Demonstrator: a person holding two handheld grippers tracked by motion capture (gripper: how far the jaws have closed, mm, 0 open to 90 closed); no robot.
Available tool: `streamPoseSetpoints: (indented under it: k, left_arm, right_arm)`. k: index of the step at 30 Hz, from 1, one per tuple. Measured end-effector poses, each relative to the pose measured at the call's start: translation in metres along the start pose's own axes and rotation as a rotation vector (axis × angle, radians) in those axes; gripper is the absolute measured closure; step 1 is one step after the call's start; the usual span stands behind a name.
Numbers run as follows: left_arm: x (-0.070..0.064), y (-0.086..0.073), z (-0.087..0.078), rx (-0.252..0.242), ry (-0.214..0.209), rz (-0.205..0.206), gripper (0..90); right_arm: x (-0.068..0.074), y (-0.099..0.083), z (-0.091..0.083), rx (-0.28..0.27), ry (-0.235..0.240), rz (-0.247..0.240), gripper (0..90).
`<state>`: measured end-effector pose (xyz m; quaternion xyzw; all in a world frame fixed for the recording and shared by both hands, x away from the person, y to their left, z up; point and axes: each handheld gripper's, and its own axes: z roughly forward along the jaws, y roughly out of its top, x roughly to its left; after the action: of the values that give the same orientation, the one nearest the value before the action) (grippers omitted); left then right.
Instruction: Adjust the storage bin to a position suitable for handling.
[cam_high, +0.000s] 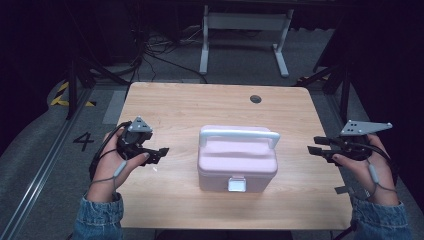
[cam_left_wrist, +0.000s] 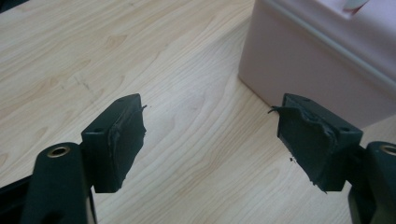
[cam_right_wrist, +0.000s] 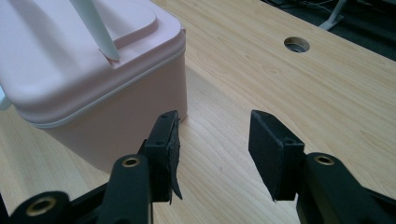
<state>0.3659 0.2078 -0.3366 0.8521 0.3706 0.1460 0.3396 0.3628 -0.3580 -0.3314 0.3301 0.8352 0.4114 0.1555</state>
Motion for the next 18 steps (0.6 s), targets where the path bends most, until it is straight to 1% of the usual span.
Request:
streamPoseSetpoints:
  k: [1,2,4,6,7,8,9,10,11,12,13,14,15,16,17,18]
  left_arm:
    - [0.0,0.002,0.0,-0.009,0.002,0.015,23.7]
    - [0.0,0.002,0.0,-0.009,0.002,0.015,23.7]
    - [-0.001,0.005,0.002,-0.035,0.014,0.031,23.7]
    - [-0.002,0.008,0.001,-0.056,0.006,0.028,23.8]
    - [-0.002,0.008,0.001,-0.056,0.006,0.028,24.1]
    - [-0.004,0.011,0.001,-0.087,0.0,0.017,24.2]
    - [-0.004,0.011,0.001,-0.087,0.0,0.017,24.2]
    - [-0.008,0.015,0.0,-0.123,-0.026,0.021,24.2]
    - [-0.008,0.015,0.0,-0.123,-0.026,0.021,24.2]
    - [-0.01,0.017,0.0,-0.146,-0.048,0.027,24.2]
    - [-0.015,0.021,-0.001,-0.18,-0.077,0.025,24.2]
    - [-0.017,0.023,0.0,-0.198,-0.085,0.024,24.2]
    - [-0.017,0.023,0.0,-0.198,-0.085,0.024,24.2]
    - [-0.02,0.025,0.001,-0.211,-0.098,0.027,24.2]
    - [-0.02,0.026,0.002,-0.21,-0.105,0.04,24.2]
    - [-0.024,0.028,0.004,-0.231,-0.114,0.036,24.2]
  right_arm:
    - [0.001,0.0,0.0,-0.002,0.0,0.0,54.0]
    - [0.002,0.0,-0.001,-0.003,0.004,-0.002,54.1]
    - [0.003,-0.001,-0.001,0.001,0.014,-0.003,55.4]
    - [0.005,-0.002,-0.002,0.01,0.018,-0.014,56.5]
    - [0.006,-0.003,-0.002,0.017,0.02,-0.019,56.8]
    - [0.006,-0.004,-0.002,0.021,0.019,-0.016,56.9]
    - [0.006,-0.004,-0.002,0.023,0.02,-0.015,57.0]
    - [0.007,-0.004,-0.002,0.023,0.019,-0.014,57.0]
    - [0.007,-0.004,-0.002,0.023,0.019,-0.014,57.0]
    - [0.007,-0.005,-0.002,0.022,0.018,-0.014,57.0]
    - [0.008,-0.006,-0.001,0.025,0.02,-0.01,57.0]
    - [0.009,-0.006,-0.001,0.027,0.02,-0.01,56.9]
    - [0.009,-0.006,-0.001,0.027,0.02,-0.01,56.9]
    - [0.009,-0.007,-0.002,0.029,0.018,-0.011,56.8]
    - [0.01,-0.007,-0.002,0.03,0.019,-0.007,56.7]
    - [0.01,-0.008,-0.002,0.029,0.019,-0.005,56.6]
